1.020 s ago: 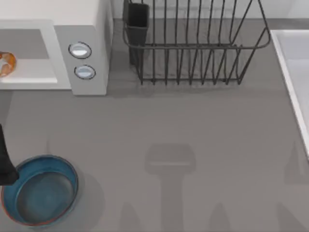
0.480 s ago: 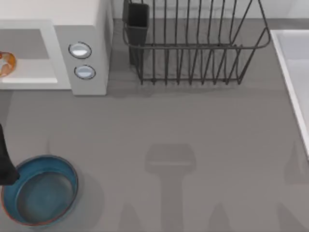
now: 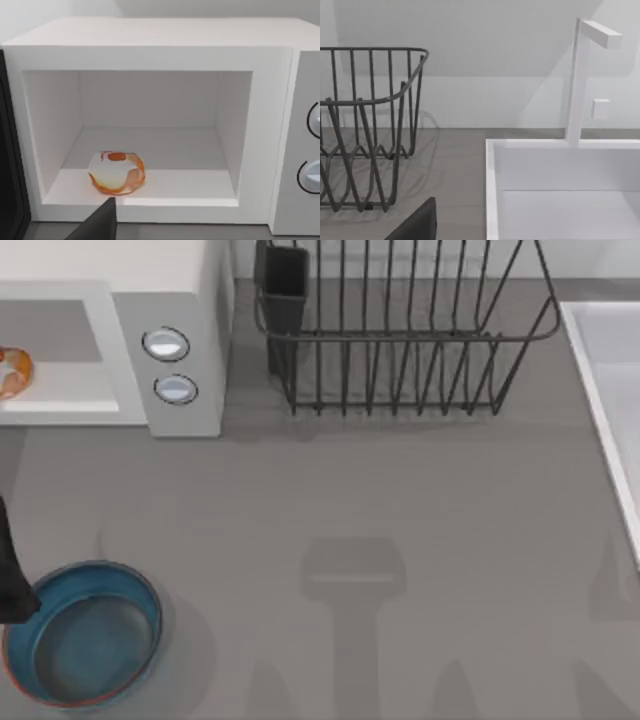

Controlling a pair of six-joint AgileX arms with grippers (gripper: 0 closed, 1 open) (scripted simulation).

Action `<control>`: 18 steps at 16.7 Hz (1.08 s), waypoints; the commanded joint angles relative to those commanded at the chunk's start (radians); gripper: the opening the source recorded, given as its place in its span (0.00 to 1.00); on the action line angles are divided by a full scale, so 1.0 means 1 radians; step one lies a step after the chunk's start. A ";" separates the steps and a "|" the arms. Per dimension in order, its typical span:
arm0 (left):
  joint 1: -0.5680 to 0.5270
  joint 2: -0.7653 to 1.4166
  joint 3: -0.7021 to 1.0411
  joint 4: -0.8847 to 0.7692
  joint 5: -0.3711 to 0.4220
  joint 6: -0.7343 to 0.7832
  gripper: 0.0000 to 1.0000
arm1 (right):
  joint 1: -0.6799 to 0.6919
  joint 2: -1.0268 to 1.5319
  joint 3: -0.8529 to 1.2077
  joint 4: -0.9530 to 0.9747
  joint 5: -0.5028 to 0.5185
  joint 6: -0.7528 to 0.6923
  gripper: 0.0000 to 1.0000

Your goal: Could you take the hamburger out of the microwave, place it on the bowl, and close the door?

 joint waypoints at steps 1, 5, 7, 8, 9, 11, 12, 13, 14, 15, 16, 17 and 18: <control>0.000 0.000 0.000 0.000 0.000 0.000 1.00 | 0.000 0.000 0.000 0.000 0.000 0.000 1.00; 0.012 0.061 0.027 0.036 0.008 0.005 1.00 | 0.000 0.000 0.000 0.000 0.000 0.000 1.00; 0.029 0.154 0.067 0.088 0.020 0.012 1.00 | 0.000 0.000 0.000 0.000 0.000 0.000 1.00; 0.040 0.216 0.092 0.121 0.027 0.017 1.00 | 0.000 0.000 0.000 0.000 0.000 0.000 1.00; 0.051 0.288 0.121 0.159 0.035 0.021 1.00 | 0.000 0.000 0.000 0.000 0.000 0.000 1.00; 0.076 0.461 0.189 0.244 0.054 0.032 1.00 | 0.000 0.000 0.000 0.000 0.000 0.000 1.00; 0.088 0.559 0.227 0.290 0.064 0.037 1.00 | 0.000 0.000 0.000 0.000 0.000 0.000 1.00; 0.101 0.663 0.267 0.339 0.075 0.042 1.00 | 0.000 0.000 0.000 0.000 0.000 0.000 1.00; 0.113 0.771 0.309 0.389 0.086 0.048 1.00 | 0.000 0.000 0.000 0.000 0.000 0.000 1.00; 0.126 0.884 0.353 0.440 0.097 0.053 1.00 | 0.000 0.000 0.000 0.000 0.000 0.000 1.00; 0.137 0.999 0.397 0.492 0.109 0.058 1.00 | 0.000 0.000 0.000 0.000 0.000 0.000 1.00; 0.148 1.117 0.443 0.544 0.120 0.063 1.00 | 0.000 0.000 0.000 0.000 0.000 0.000 1.00; 0.159 1.236 0.489 0.596 0.131 0.068 1.00 | 0.000 0.000 0.000 0.000 0.000 0.000 1.00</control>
